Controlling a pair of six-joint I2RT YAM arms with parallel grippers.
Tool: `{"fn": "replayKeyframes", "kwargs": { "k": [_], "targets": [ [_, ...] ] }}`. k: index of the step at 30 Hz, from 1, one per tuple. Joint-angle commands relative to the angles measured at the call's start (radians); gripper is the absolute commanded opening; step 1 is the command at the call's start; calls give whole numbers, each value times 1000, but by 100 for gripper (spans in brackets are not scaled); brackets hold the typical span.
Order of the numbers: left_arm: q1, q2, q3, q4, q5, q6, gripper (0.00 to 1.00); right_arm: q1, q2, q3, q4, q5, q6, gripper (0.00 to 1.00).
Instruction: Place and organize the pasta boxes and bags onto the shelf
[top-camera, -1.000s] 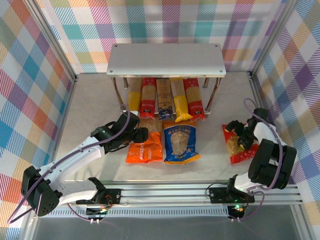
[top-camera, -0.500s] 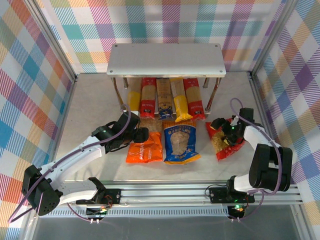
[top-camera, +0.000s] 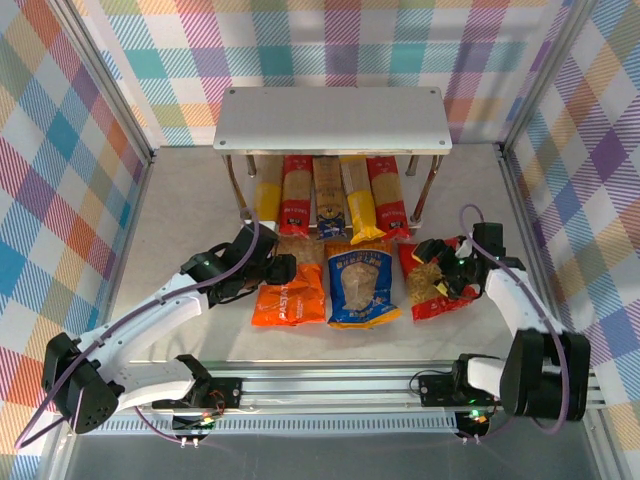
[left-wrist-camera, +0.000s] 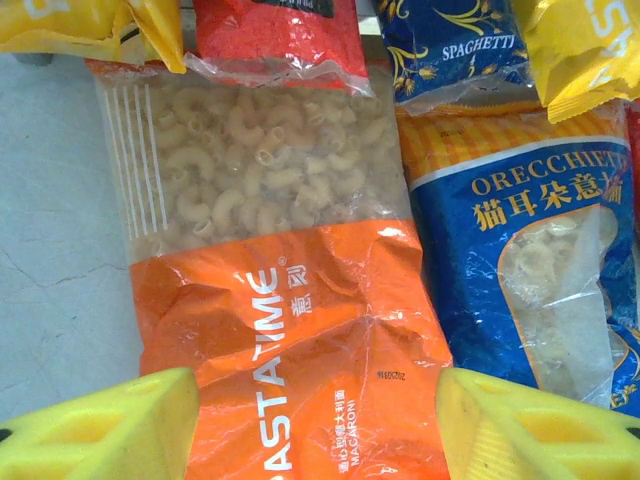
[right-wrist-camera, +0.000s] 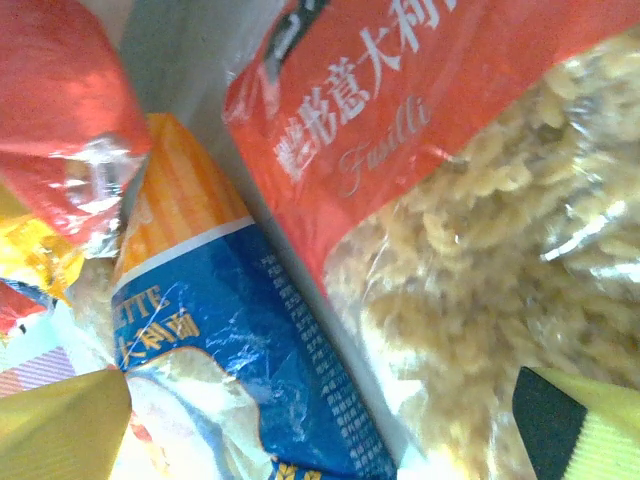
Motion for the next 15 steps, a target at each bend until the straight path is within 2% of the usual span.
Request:
{"fn": "replayKeyframes", "kwargs": {
  "k": [1,6,11,15],
  "targets": [
    [15,-21,-17,-20,-13,3,64,7,-89,103,-190,162,-94,98],
    [17,-20,-31,1,-11,0,63,8,-81,173,-322,318,-197,92],
    [16,-24,-46,24,-16,-3,63,19,-37,141,-337,348,-230,93],
    [18,-21,-45,29,-16,-2,63,65,-13,132,-334,406,-236,94]
  ]
}}
